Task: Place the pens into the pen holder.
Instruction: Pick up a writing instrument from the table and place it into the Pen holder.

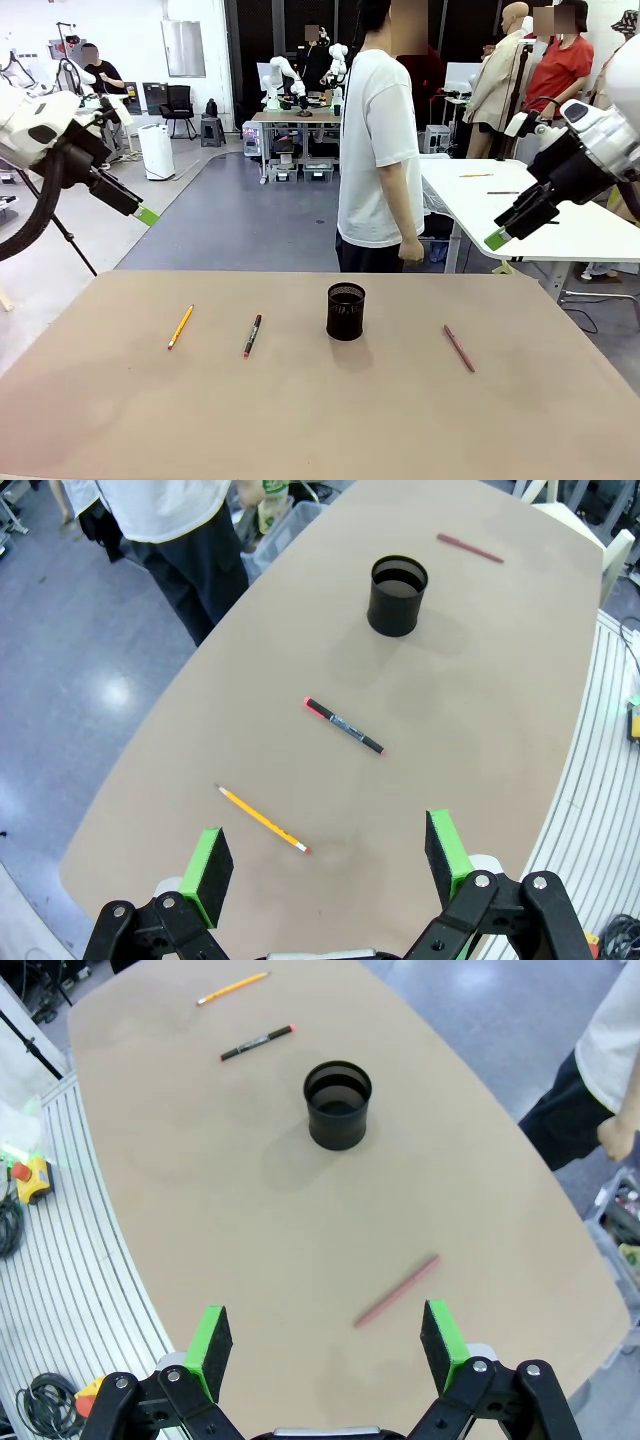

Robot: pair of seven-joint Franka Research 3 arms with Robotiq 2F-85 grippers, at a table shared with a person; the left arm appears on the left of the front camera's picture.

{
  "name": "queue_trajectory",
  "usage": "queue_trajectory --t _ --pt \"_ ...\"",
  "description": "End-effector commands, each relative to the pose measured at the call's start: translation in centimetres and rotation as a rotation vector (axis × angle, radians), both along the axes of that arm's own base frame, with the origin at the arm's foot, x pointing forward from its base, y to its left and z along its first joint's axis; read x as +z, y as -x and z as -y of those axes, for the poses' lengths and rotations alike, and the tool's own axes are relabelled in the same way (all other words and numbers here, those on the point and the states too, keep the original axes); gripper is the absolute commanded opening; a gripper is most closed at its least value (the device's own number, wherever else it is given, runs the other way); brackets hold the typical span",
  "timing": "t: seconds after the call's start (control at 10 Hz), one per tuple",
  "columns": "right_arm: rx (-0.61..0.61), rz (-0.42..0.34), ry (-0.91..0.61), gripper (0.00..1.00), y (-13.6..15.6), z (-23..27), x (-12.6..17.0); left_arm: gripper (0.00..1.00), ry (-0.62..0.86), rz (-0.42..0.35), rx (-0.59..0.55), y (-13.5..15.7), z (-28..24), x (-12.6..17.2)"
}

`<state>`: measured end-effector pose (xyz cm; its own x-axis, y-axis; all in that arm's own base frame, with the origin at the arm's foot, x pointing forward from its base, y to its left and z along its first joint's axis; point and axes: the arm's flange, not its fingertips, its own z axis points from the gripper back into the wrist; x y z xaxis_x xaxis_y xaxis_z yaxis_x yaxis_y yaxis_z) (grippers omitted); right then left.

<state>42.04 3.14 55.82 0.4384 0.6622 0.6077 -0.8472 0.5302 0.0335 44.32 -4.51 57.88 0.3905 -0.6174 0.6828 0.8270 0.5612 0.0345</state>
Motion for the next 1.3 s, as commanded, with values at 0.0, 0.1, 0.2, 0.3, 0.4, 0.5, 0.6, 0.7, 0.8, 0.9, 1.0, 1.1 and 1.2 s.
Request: queue_trajectory --t 0.0,0.1,0.2,0.3,0.4,0.5,0.6,0.7,0.8,0.9,1.0,1.1,1.2 --pt "0.008 0.001 -0.022 1.00 0.04 0.06 -0.01 1.00 -0.001 0.005 0.005 -0.06 -0.10 0.01" --pt "0.008 0.001 -0.022 1.00 0.04 0.06 -0.01 1.00 -0.001 0.005 0.005 -0.06 -0.10 0.01" --pt "0.008 0.001 -0.022 1.00 0.04 0.06 -0.01 1.00 -0.001 0.005 0.005 -0.06 -0.10 0.01" --pt "0.008 0.001 -0.022 1.00 0.04 0.06 -0.01 1.00 -0.001 0.005 0.005 -0.06 -0.10 0.01" --pt "0.008 0.001 -0.022 1.00 0.04 0.06 -0.01 1.00 -0.001 0.005 0.005 -0.06 -0.10 0.01" --pt "0.008 0.001 -0.022 1.00 0.04 0.06 -0.01 1.00 -0.001 0.005 0.005 -0.06 -0.10 0.01" --pt "0.008 0.001 -0.022 1.00 0.04 0.06 -0.01 1.00 -0.001 0.005 0.005 -0.06 -0.10 0.01" --pt "0.008 0.001 -0.022 1.00 0.04 0.06 -0.01 1.00 -0.001 0.005 0.005 -0.06 -0.10 0.01" --pt "0.008 0.001 -0.022 1.00 0.04 0.06 -0.01 1.00 -0.001 0.005 0.005 -0.06 -0.10 0.01" --pt "0.008 0.001 -0.022 1.00 0.04 0.06 -0.01 1.00 -0.001 0.005 0.005 -0.06 -0.10 0.01" --pt "0.008 0.001 -0.022 1.00 0.04 0.06 -0.01 1.00 -0.001 0.005 0.005 -0.06 -0.10 0.01" --pt "0.008 0.001 -0.022 1.00 0.04 0.06 -0.01 1.00 -0.001 0.005 0.005 -0.06 -0.10 0.01" --pt "0.008 0.001 -0.022 1.00 0.04 0.06 -0.01 1.00 -0.001 0.005 0.005 -0.06 -0.10 0.01"
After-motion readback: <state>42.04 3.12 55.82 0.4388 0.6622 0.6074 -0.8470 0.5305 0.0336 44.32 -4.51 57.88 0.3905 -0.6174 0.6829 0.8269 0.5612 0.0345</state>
